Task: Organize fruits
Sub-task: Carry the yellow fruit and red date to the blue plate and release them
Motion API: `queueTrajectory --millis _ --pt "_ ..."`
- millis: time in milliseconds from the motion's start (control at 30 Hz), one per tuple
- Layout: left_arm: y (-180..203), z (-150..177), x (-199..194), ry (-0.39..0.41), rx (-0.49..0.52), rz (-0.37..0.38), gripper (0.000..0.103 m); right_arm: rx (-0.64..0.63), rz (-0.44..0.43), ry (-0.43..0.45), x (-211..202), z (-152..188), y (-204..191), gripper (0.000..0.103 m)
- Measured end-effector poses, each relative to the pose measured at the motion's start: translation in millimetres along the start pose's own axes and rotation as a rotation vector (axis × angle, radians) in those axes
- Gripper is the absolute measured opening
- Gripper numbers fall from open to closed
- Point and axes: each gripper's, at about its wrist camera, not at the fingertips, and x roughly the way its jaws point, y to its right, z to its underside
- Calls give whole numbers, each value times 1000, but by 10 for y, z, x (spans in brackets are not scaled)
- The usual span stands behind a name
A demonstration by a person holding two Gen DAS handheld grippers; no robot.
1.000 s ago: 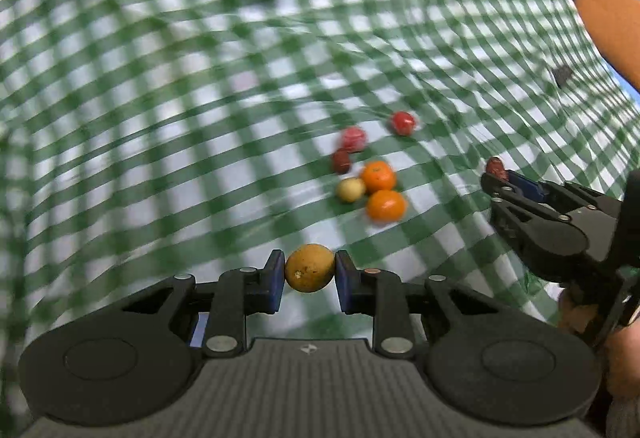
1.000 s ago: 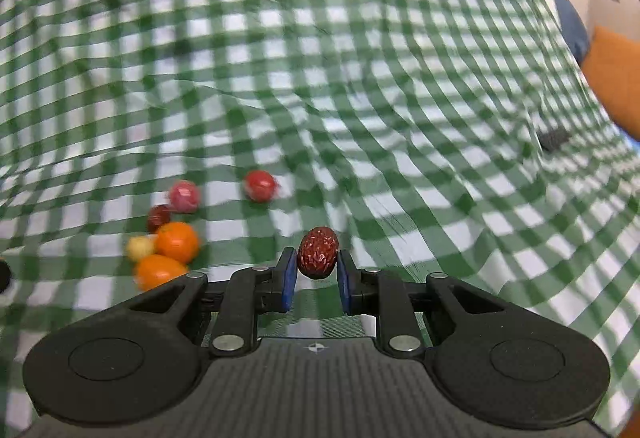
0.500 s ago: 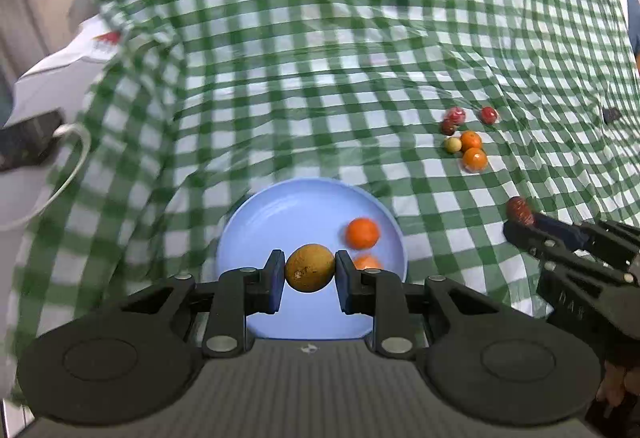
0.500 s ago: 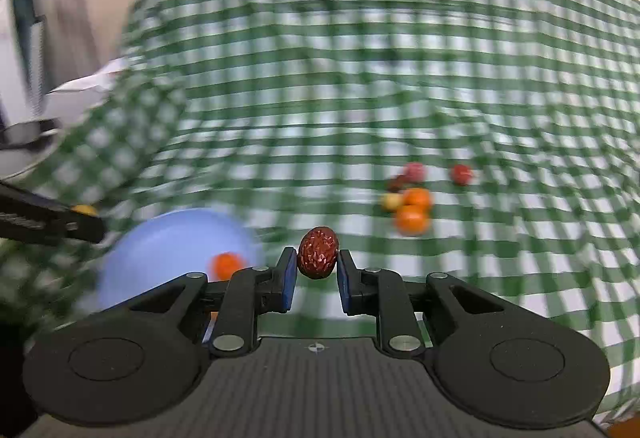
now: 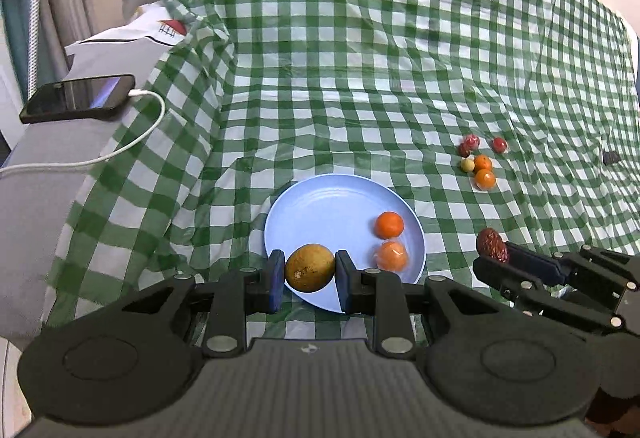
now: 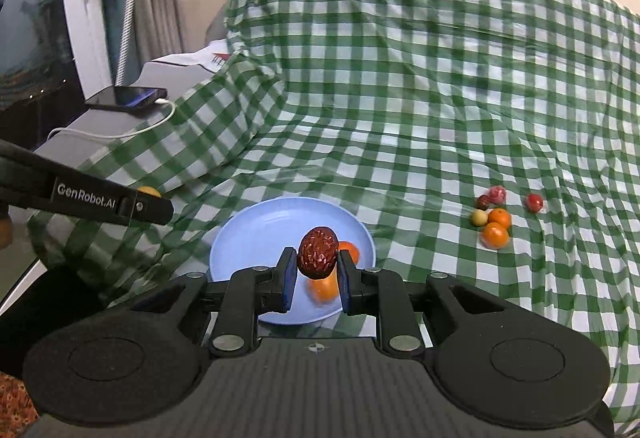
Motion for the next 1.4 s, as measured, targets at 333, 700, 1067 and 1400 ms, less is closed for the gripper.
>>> queueTrajectory --millis 333,700,1067,1400 --pt "-26 7 -33 12 -14 4 29 -15 -5 -10 22 -14 -24 23" --pt "-4 -28 86 -8 -11 5 29 0 -14 -39 124 16 23 23" --pt "-21 -108 314 -30 -7 3 29 0 -17 -71 291 35 38 23" --pt "-2 -161 652 -68 2 4 29 -14 -24 -117 590 83 28 23"
